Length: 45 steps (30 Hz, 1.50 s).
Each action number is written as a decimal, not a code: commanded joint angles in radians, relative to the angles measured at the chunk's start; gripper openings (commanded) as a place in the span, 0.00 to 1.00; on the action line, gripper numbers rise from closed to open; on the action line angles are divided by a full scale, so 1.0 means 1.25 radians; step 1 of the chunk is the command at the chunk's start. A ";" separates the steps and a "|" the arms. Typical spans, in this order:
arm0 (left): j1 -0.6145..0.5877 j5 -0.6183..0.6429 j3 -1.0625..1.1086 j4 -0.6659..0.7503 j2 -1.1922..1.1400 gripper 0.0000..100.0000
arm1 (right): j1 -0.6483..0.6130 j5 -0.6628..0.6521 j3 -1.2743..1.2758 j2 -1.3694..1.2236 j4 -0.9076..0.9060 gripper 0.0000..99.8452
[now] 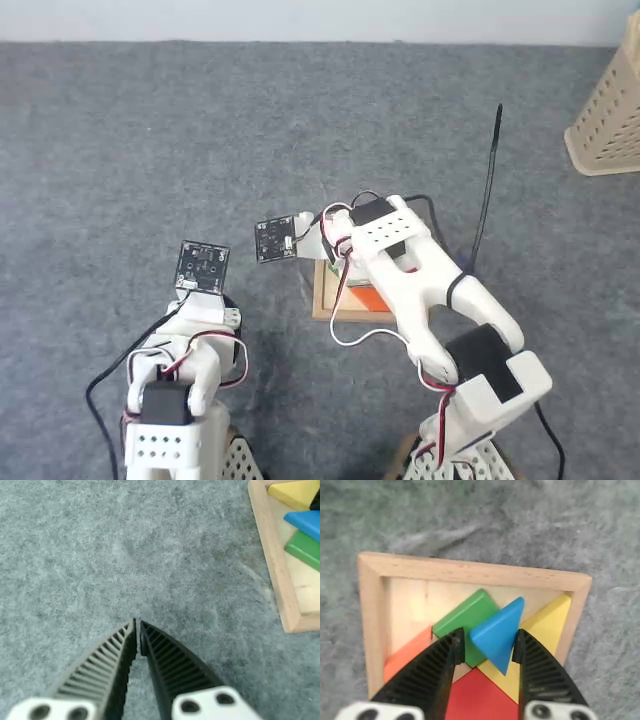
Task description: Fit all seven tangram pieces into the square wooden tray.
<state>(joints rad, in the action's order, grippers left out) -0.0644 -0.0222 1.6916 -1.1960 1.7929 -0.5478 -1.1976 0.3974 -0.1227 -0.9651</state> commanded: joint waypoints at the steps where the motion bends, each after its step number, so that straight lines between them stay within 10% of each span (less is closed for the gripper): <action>1: -0.005 0.007 -0.004 -0.004 0.002 0.01 | 0.013 0.011 -0.016 0.028 -0.007 0.15; 13: -0.005 0.007 -0.004 -0.004 0.002 0.01 | 0.063 0.027 -0.011 0.170 -0.009 0.03; 28: -0.005 0.007 -0.004 -0.004 0.002 0.01 | 0.062 0.680 0.088 0.171 0.050 0.01; 45: -0.005 0.007 -0.004 -0.004 0.002 0.01 | 0.072 0.702 0.137 0.100 0.179 0.01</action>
<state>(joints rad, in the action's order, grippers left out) -0.0644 -0.0222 1.6916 -1.1960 1.7929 -0.4741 -0.3307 0.5846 0.0184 -0.7856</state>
